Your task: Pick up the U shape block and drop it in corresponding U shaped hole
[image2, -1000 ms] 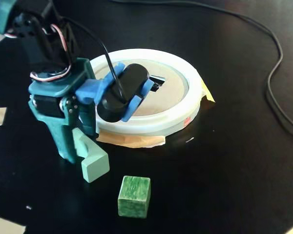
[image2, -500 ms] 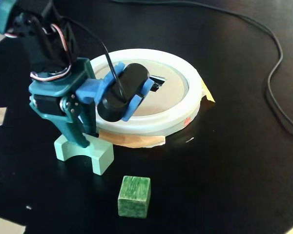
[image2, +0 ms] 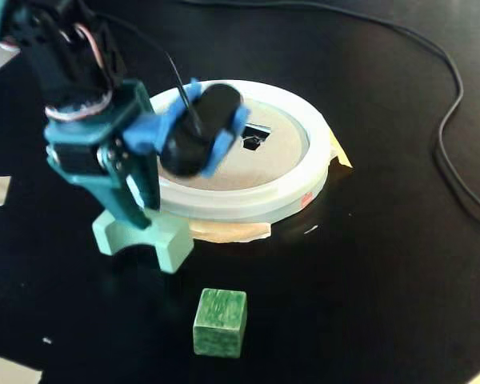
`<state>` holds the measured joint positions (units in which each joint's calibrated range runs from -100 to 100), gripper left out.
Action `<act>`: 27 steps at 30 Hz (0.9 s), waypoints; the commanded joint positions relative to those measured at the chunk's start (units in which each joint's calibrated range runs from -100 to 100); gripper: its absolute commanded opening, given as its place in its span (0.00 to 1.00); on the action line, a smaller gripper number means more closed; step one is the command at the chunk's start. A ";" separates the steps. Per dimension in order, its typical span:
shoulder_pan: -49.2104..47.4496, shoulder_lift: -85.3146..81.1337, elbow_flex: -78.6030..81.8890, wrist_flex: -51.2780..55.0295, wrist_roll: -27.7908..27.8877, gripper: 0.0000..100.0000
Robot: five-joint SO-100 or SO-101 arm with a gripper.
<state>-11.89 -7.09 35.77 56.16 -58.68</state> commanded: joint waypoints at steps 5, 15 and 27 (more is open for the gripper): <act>-1.60 -14.18 -4.72 0.19 0.73 0.01; -15.83 -15.26 -20.02 16.55 -2.88 0.02; -30.31 0.24 -32.04 19.25 -7.47 0.02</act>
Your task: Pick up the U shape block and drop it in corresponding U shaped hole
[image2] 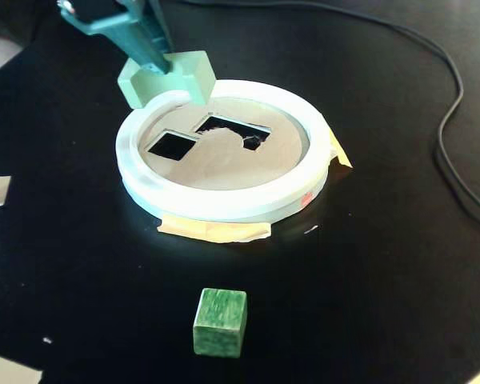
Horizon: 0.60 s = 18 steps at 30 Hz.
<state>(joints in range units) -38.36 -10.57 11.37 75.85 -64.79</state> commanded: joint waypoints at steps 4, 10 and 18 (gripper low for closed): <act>-5.71 11.95 -14.74 -0.43 -1.42 0.02; -7.83 24.40 -26.40 -0.43 -1.42 0.02; -7.33 30.23 -29.95 -0.43 -0.93 0.02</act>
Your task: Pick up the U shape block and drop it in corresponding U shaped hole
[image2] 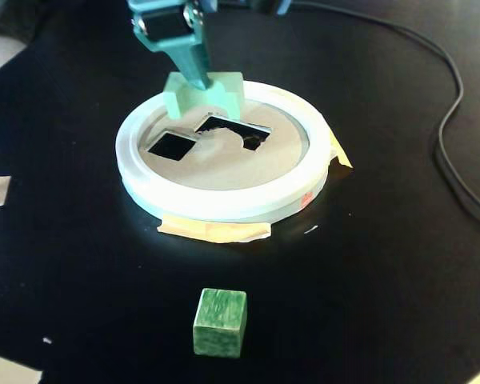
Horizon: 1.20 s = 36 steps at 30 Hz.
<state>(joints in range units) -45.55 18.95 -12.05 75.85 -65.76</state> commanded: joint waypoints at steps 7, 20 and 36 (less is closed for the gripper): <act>0.11 5.46 -11.53 -0.54 0.10 0.01; 0.74 12.36 -16.09 -0.54 0.15 0.01; 0.86 12.80 -16.00 -4.45 0.59 0.18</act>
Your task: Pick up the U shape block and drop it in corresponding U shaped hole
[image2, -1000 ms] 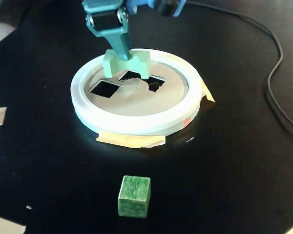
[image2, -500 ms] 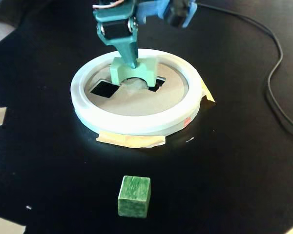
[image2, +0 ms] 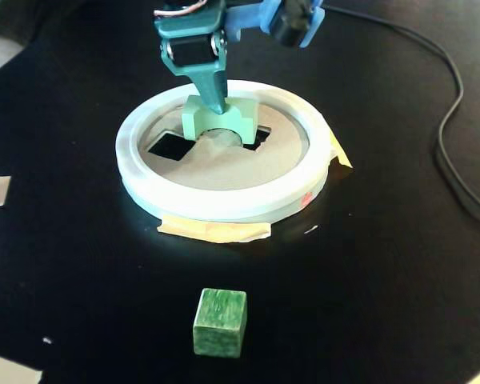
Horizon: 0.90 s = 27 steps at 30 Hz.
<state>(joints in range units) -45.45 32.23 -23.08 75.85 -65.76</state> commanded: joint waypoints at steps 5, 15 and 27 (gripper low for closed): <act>0.51 0.77 -4.97 -12.18 3.37 0.39; 0.76 0.86 -4.15 -12.08 4.64 0.41; 5.88 3.28 -3.96 -11.57 4.74 0.41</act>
<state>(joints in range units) -43.16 35.27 -23.38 65.18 -61.42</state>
